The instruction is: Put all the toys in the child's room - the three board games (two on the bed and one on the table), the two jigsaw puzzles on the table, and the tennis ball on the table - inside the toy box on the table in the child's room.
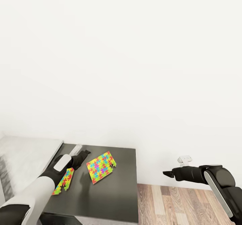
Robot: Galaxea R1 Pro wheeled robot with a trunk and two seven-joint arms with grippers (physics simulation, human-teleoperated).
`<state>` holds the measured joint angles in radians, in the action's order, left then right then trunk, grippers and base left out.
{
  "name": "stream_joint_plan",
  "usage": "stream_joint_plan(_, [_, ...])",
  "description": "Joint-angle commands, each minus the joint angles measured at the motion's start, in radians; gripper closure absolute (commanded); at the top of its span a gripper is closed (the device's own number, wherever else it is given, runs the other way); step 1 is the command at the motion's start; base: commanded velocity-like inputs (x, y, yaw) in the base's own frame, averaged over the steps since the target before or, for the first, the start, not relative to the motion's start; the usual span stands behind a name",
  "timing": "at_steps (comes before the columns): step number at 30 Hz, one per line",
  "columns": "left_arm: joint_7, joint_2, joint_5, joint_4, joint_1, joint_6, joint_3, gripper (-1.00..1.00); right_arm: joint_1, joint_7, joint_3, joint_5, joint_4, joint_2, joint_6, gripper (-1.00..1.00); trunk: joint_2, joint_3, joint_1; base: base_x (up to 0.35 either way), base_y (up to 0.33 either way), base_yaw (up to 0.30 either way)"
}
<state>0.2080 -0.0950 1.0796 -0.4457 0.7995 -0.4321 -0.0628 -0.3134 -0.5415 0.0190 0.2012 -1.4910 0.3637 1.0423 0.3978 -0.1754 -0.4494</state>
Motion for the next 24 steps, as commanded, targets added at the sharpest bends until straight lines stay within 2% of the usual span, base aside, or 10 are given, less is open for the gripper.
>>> stream_joint_plan(1, [0.009,-0.001,0.003,-0.002,0.001,-0.002,-0.006,-1.0,-0.001,0.0,0.001,0.003,-0.002,0.001,0.005,-1.0,0.002,-0.004,-0.001,0.0,0.0,0.0])
stream_joint_plan(8, [0.008,0.001,-0.019,-0.002,0.001,-0.004,-0.006,-1.0,0.0,0.0,0.001,0.003,-0.008,0.001,0.005,-1.0,0.002,-0.015,-0.001,0.0,0.0,0.0])
stream_joint_plan(24, [0.008,0.002,-0.03,-0.002,0.001,-0.004,-0.006,-1.0,0.0,0.0,0.001,0.002,-0.012,0.0,0.005,-1.0,0.002,-0.041,-0.001,0.0,0.0,0.0])
